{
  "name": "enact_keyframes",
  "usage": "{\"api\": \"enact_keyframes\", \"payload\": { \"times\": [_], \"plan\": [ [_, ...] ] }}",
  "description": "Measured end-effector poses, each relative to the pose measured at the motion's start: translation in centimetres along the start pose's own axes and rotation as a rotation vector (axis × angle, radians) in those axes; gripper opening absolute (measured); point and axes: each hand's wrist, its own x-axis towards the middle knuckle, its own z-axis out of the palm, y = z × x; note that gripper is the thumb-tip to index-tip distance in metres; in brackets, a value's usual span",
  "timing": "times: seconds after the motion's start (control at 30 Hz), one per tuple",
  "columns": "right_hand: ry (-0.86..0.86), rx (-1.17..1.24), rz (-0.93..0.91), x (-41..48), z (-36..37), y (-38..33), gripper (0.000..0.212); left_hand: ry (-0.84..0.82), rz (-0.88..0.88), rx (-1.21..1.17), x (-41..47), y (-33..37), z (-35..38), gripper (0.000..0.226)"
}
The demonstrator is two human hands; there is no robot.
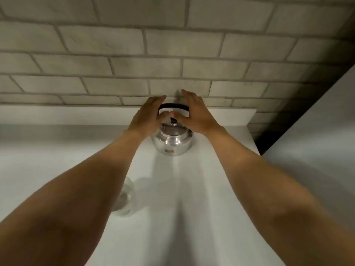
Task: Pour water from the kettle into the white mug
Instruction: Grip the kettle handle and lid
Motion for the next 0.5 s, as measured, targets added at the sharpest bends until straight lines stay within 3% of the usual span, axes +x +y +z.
{"api": "enact_keyframes", "payload": {
  "times": [0.13,0.2,0.3,0.4,0.5],
  "plan": [
    [-0.073,-0.01,-0.065,1.0,0.8,-0.4,0.044,-0.009,0.07,0.03,0.8,-0.5,-0.1,0.038],
    [-0.09,0.003,-0.032,1.6,1.0,-0.2,0.032,-0.024,0.088,0.063,0.9,-0.7,-0.1,0.031],
    [-0.131,0.068,0.011,1.8,0.3,0.0,0.024,-0.045,0.12,0.097,0.8,-0.4,-0.8,0.028],
    [-0.063,0.09,-0.017,1.1,-0.8,-0.6,0.017,-0.028,0.164,0.059,-0.1,1.0,-2.0,0.031],
    [0.023,0.098,-0.059,-0.2,-2.7,-2.2,0.031,0.0,0.177,0.003,-1.5,2.8,-3.3,0.034]
  ]
}}
